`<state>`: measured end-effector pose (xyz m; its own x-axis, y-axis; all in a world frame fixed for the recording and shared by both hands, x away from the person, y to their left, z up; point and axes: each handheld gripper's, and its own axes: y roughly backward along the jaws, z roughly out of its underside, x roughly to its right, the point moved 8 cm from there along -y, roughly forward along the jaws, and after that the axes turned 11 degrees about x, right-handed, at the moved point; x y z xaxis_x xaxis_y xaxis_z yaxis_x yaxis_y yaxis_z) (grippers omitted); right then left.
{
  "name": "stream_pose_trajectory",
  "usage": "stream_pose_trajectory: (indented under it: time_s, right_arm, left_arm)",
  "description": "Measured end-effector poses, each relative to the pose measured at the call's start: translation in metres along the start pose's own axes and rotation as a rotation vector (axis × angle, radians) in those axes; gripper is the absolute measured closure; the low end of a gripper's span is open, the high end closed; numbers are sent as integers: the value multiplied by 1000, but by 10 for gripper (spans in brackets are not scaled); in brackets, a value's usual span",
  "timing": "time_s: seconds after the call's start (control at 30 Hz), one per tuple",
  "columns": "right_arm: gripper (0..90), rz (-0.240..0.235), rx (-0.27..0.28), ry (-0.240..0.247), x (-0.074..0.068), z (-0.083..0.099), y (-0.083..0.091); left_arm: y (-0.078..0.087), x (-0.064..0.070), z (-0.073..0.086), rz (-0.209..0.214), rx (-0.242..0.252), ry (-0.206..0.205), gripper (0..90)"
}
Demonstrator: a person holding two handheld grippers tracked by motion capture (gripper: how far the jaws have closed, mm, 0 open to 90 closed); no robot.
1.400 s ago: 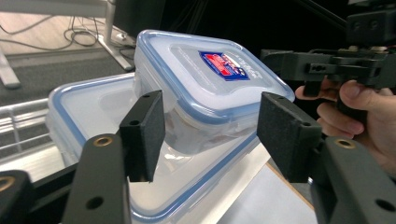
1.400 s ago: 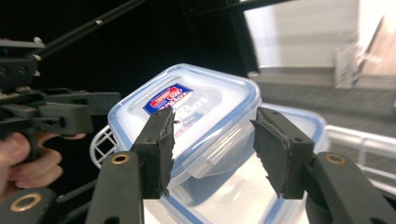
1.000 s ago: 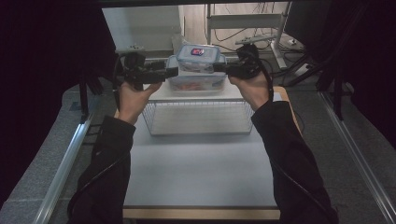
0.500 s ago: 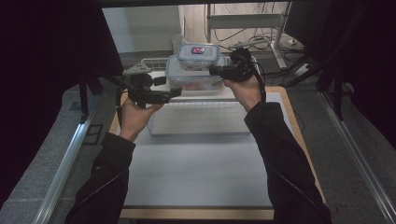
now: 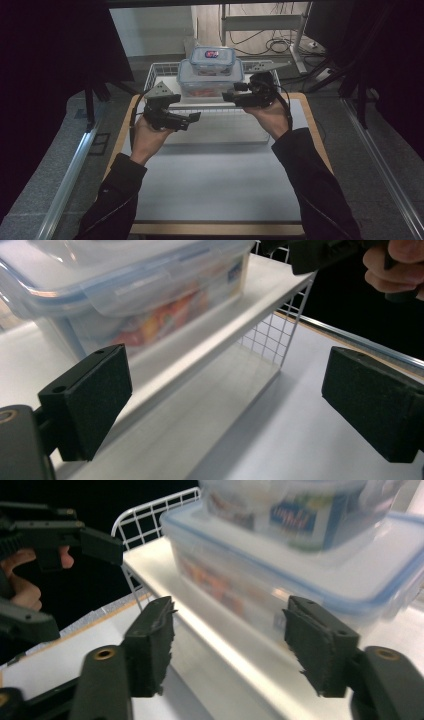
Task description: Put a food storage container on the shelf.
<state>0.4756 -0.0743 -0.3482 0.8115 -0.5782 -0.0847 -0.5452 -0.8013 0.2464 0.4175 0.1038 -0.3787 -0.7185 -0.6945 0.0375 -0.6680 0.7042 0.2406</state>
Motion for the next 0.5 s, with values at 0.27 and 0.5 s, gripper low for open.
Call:
stream_pose_trajectory:
  time_s: [0.27, 0.5]
  right_arm:
    - [253, -4, -14, 19, -9, 26, 14]
    - [180, -13, -41, 29, -18, 46, 24]
  left_arm:
    - [7, 11, 20, 20, -2, 13, 39]
    - [13, 21, 44, 29, -25, 22, 22]
